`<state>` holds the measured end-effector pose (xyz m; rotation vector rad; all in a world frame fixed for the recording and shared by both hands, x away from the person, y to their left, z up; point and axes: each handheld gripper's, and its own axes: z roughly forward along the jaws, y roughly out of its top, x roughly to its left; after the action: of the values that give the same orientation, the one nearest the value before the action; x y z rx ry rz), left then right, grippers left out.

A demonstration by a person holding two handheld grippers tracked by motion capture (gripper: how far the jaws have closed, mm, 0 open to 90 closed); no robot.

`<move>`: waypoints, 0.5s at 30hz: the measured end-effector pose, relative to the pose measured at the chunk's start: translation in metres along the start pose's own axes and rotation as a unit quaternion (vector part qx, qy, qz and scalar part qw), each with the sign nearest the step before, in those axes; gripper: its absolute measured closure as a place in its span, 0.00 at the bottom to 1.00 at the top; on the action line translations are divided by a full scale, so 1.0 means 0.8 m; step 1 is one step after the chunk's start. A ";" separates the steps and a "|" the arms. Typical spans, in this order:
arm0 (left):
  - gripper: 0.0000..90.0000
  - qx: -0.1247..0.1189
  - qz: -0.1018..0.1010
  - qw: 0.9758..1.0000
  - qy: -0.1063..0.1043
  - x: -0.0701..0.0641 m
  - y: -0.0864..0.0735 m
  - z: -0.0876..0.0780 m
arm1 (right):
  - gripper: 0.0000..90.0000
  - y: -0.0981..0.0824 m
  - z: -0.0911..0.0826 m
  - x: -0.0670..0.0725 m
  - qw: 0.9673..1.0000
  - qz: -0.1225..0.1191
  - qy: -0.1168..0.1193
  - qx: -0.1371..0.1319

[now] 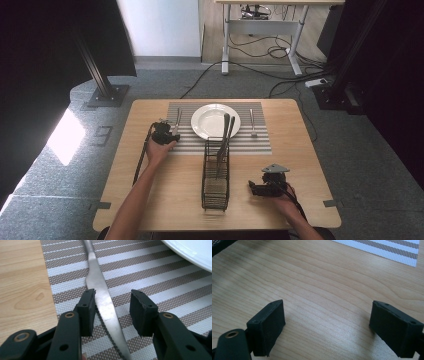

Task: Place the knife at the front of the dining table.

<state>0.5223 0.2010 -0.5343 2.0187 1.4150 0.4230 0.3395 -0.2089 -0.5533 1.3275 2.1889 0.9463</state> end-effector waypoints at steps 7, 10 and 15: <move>0.63 -0.002 0.002 1.000 0.005 -0.002 -0.001 0.000 | 0.15 0.000 0.000 0.000 1.000 -0.002 0.001 0.001; 0.63 -0.003 0.004 1.000 0.006 -0.003 -0.001 0.001 | 0.14 0.000 0.000 0.000 1.000 -0.002 0.001 0.001; 0.63 -0.006 0.000 1.000 0.002 -0.001 -0.002 0.000 | 0.14 0.000 0.000 0.000 1.000 -0.002 0.001 0.001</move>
<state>0.5208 0.2009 -0.5356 2.0100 1.4117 0.4341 0.3393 -0.2091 -0.5532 1.3229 2.1931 0.9454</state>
